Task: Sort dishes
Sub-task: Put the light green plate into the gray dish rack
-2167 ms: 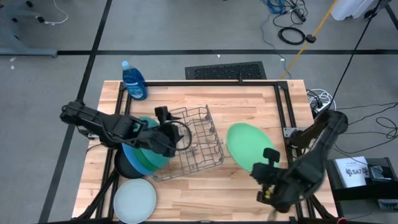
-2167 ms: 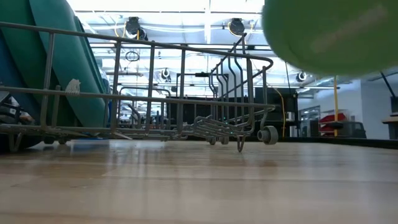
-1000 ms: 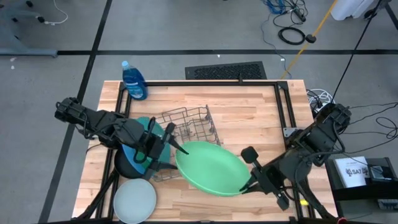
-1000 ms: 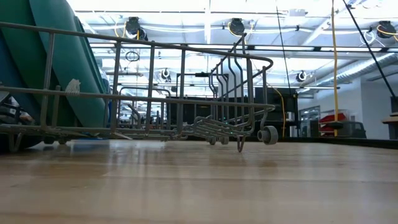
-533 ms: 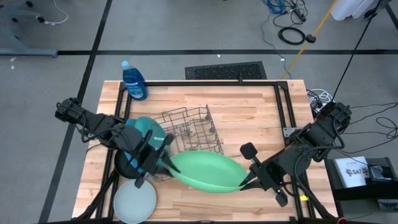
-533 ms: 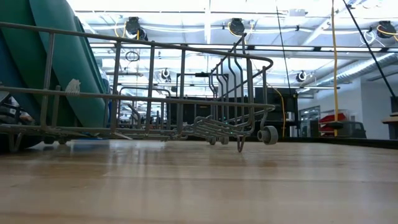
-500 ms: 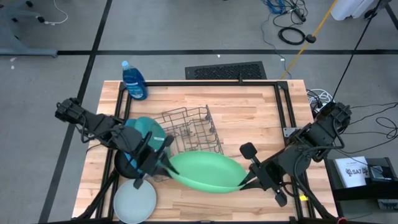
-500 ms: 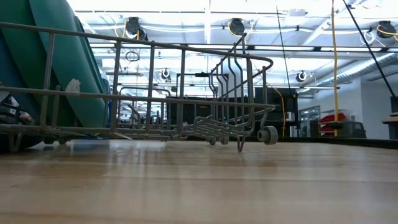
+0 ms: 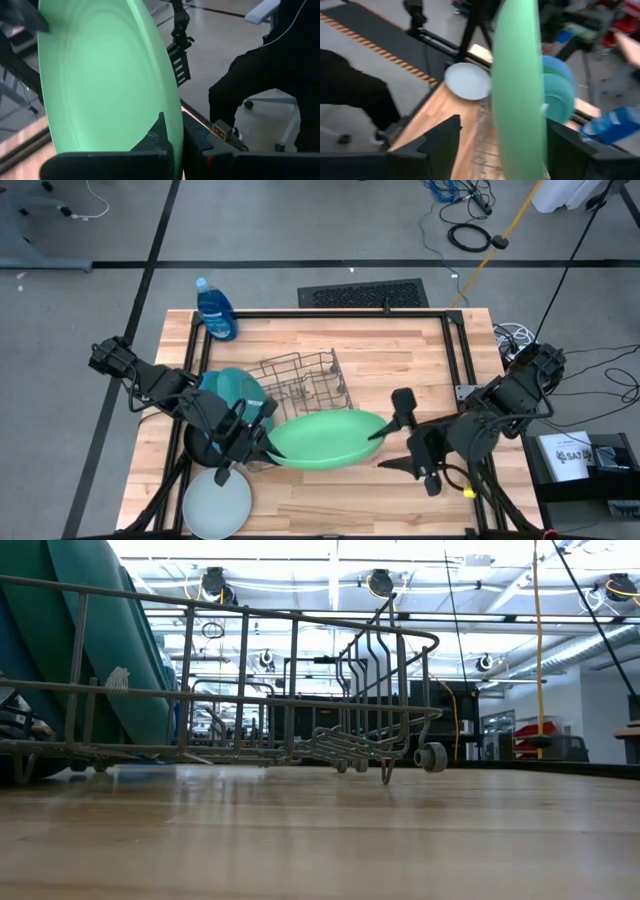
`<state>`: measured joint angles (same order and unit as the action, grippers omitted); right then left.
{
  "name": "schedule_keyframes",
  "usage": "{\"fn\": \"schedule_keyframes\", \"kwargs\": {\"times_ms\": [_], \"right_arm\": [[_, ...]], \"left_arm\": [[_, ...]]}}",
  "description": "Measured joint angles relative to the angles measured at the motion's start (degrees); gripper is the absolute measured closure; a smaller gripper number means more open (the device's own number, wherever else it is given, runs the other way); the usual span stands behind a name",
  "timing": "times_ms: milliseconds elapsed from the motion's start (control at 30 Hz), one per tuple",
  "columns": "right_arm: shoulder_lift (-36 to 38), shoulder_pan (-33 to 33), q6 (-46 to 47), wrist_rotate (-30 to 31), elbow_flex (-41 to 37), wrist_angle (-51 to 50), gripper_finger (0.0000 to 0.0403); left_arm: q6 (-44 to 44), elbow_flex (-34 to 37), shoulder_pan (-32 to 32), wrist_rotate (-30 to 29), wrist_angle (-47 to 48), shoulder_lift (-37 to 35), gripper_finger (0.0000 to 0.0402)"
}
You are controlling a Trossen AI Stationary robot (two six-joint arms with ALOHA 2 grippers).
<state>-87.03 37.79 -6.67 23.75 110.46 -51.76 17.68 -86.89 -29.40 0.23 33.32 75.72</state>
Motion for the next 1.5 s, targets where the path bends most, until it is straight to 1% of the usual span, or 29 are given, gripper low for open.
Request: {"fn": "schedule_keyframes", "kwargs": {"times_ms": [100,200,233,300,367,500,633,767,900,1100,1167,1267,1367,1500], "right_arm": [[1.92,0.35,-0.49,6.21,-0.01,-2.0,0.014],[4.46,0.8,-0.36,15.53,-0.01,-5.06,0.0135],[5.25,0.99,0.0,18.81,-0.01,-6.04,0.0135],[6.86,1.32,1.21,23.56,-0.01,-7.99,0.0138],[8.34,1.49,2.87,25.68,0.01,-9.53,0.0143],[10.07,1.75,5.51,25.81,0.01,-10.67,0.0149],[9.8,1.76,5.11,25.7,-0.05,-10.69,0.0151],[9.15,1.74,5.12,25.7,-2.05,-10.28,0.0151],[8.6,1.72,4.36,25.53,-6.53,-6.92,0.0151],[8.62,1.7,2.59,25.61,-12.51,-1.59,0.0151],[8.62,1.7,1.94,25.63,-13.79,0.8,0.0151],[8.67,1.7,0.59,25.71,-15.71,5.37,0.0151],[8.67,1.7,-1.6,25.7,-17.5,9.05,0.0151],[8.75,1.62,-1.66,25.74,-19.48,11.56,0.0151]], "left_arm": [[-2.37,0.0,-0.62,-1.1,0.63,0.0,0.0392],[-5.33,0.0,-1.11,-3.34,0.9,0.0,0.0392],[-7.22,0.0,-1.28,-5.47,0.63,0.0,0.0392],[-13.07,0.0,-1.66,-12.44,-1.73,0.0,0.0392],[-19.11,-0.05,-2.1,-19.25,-5.36,0.0,0.0392],[-29.83,-0.09,-3.9,-32.8,-8.05,0.0,0.0393],[-37.71,-0.09,-5.2,-45.09,-6.86,0.0,0.0393],[-46.68,2.44,-5.64,-52.08,-7.47,-0.03,0.0393],[-55.42,6.77,-6.26,-59.25,-8.85,-0.03,0.0393],[-69.23,15.4,-6.26,-65.3,-15.67,0.08,0.0393],[-72.78,18.26,-6.26,-67.79,-18.68,0.0,0.0393],[-77.28,21.99,-6.22,-69.76,-21.49,0.06,0.0393],[-80.01,23.97,-6.27,-70.38,-22.57,0.06,0.0393],[-81.69,24.55,-6.81,-70.37,-21.9,0.04,0.0393]]}}
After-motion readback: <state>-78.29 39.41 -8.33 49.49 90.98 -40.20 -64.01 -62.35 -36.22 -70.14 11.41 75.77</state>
